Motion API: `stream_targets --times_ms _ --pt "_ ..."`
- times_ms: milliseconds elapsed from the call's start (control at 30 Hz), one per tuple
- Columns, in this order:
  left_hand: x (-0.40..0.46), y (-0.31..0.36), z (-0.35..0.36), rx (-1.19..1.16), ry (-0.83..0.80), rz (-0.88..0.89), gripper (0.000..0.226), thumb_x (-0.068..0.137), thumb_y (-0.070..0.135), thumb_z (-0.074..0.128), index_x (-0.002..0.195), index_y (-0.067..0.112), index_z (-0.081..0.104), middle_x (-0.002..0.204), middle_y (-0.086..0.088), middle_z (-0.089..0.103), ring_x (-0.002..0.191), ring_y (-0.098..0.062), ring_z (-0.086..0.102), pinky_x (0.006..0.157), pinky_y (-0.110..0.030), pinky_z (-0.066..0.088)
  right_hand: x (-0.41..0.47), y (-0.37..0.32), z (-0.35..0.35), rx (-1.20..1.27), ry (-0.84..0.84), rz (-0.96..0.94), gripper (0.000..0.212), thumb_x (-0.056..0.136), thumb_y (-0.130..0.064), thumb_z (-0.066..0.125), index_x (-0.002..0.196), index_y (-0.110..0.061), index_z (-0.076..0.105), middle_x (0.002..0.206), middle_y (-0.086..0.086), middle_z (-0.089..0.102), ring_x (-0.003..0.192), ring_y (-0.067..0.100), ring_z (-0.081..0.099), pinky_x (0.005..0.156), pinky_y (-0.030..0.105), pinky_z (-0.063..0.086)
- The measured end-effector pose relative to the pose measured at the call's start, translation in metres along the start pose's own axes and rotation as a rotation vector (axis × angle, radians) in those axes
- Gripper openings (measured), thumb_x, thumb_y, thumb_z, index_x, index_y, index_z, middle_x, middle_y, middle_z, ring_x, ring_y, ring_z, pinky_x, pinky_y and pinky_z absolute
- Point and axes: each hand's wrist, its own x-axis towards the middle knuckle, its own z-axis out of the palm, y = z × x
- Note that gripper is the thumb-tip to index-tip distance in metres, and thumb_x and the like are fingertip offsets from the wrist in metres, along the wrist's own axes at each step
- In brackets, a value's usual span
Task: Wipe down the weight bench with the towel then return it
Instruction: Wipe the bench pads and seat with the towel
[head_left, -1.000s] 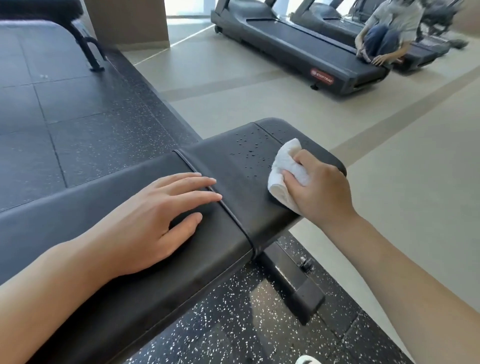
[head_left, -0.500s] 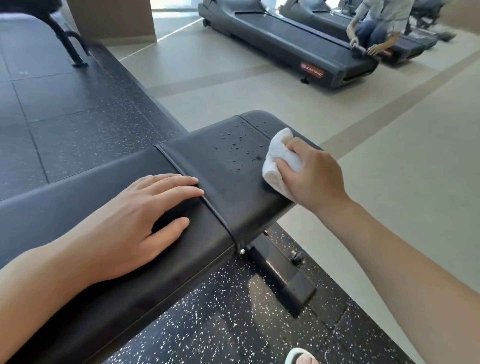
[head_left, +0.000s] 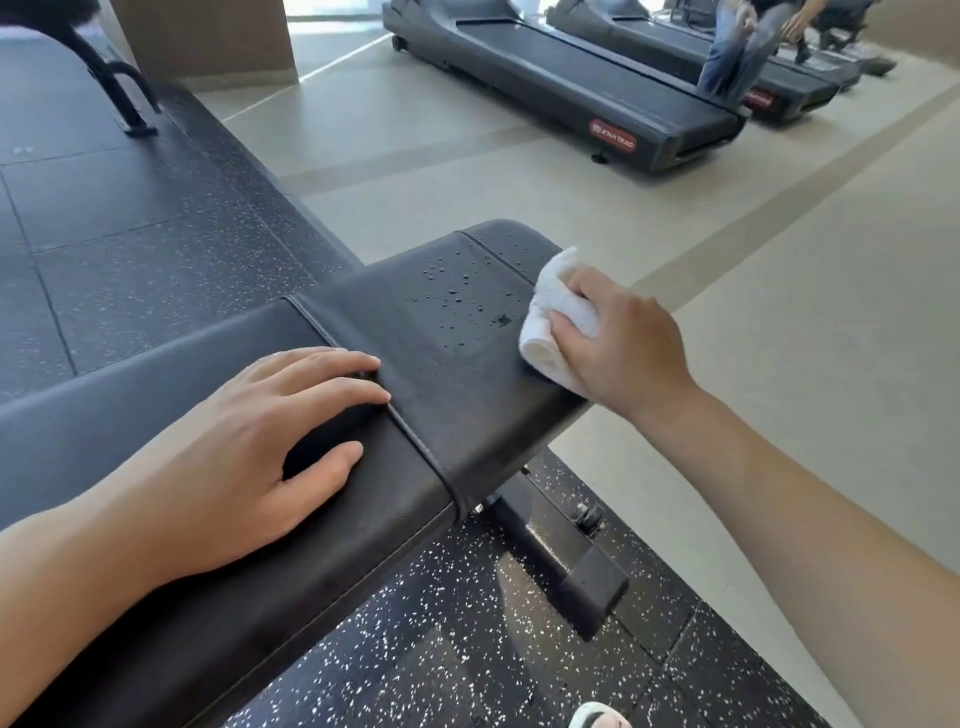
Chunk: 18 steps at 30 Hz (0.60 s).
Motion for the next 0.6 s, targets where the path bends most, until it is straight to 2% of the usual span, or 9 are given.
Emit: stream_targets --times_ms 67,100,167,200,300,367,433,500,600 --pt "0.002 0.000 -0.001 -0.005 0.004 -0.005 0.041 0.097 0.049 0.047 0.134 0.039 0.061 0.151 0.027 0.045 0.144 -0.005 0.041 0.121 -0.023 0.027 -0.017 -0.028 0.007 -0.033 0.045 -0.123 0.038 0.093 -0.047 0.057 0.125 -0.028 0.062 0.083 0.007 0.071 0.082 0.036 0.069 0.067 0.037 0.043" --pt "0.003 -0.001 -0.001 -0.004 0.005 -0.005 0.041 0.097 0.049 0.047 0.134 0.039 0.061 0.151 0.027 0.046 0.144 -0.005 0.042 0.121 -0.024 0.027 -0.029 -0.049 0.007 -0.031 0.069 -0.217 0.041 0.091 -0.049 0.054 0.125 -0.028 0.063 0.078 0.001 0.070 0.076 0.030 0.069 0.063 0.033 0.036" --pt "0.002 -0.001 0.000 -0.007 -0.003 0.002 0.042 0.097 0.047 0.048 0.136 0.037 0.061 0.151 0.026 0.047 0.144 -0.005 0.042 0.121 -0.025 0.028 -0.055 -0.081 0.008 0.106 0.022 -0.348 0.034 0.088 -0.047 0.054 0.118 -0.032 0.059 0.070 -0.008 0.061 0.067 0.017 0.062 0.060 0.024 0.023" --pt "0.002 -0.001 0.000 -0.014 -0.007 0.001 0.043 0.097 0.047 0.048 0.137 0.036 0.061 0.151 0.025 0.048 0.144 -0.006 0.042 0.121 -0.028 0.030 -0.061 -0.085 0.009 0.185 -0.016 -0.395 0.027 0.089 -0.044 0.058 0.114 -0.034 0.053 0.070 -0.010 0.057 0.068 0.015 0.058 0.061 0.023 0.025" --pt "0.002 0.000 -0.001 -0.024 -0.008 -0.010 0.042 0.097 0.048 0.048 0.137 0.038 0.061 0.151 0.025 0.048 0.145 -0.006 0.042 0.121 -0.031 0.032 -0.045 -0.061 0.004 0.165 -0.043 -0.327 0.033 0.092 -0.041 0.066 0.115 -0.036 0.043 0.073 -0.010 0.056 0.074 0.022 0.062 0.065 0.028 0.033" --pt "0.002 0.000 0.000 -0.025 -0.007 -0.012 0.042 0.097 0.048 0.048 0.136 0.039 0.061 0.150 0.026 0.048 0.145 -0.005 0.042 0.121 -0.030 0.031 -0.022 -0.025 0.003 0.107 0.013 -0.161 0.023 0.094 -0.041 0.064 0.113 -0.032 0.053 0.074 -0.006 0.057 0.080 0.034 0.065 0.067 0.031 0.034" --pt "0.002 0.000 -0.001 -0.025 -0.002 -0.018 0.041 0.097 0.048 0.047 0.135 0.039 0.061 0.150 0.026 0.048 0.145 -0.005 0.042 0.121 -0.032 0.033 -0.010 -0.005 0.003 0.078 0.079 -0.051 0.021 0.094 -0.039 0.065 0.110 -0.026 0.060 0.076 0.001 0.061 0.081 0.038 0.065 0.067 0.031 0.033" --pt "0.001 0.001 -0.001 -0.028 0.003 -0.023 0.041 0.097 0.049 0.048 0.135 0.039 0.061 0.150 0.027 0.048 0.145 -0.005 0.042 0.121 -0.036 0.035 -0.022 -0.013 0.009 0.036 0.139 -0.068 0.023 0.091 -0.037 0.067 0.109 -0.028 0.058 0.074 0.002 0.062 0.074 0.036 0.065 0.062 0.031 0.034" --pt "0.003 0.001 -0.001 -0.027 -0.002 -0.020 0.041 0.097 0.047 0.049 0.136 0.038 0.060 0.150 0.026 0.048 0.145 -0.006 0.042 0.121 -0.037 0.035 -0.070 -0.061 0.014 0.185 0.128 -0.271 0.022 0.086 -0.035 0.067 0.103 -0.025 0.055 0.073 0.002 0.058 0.068 0.030 0.057 0.059 0.036 0.042"
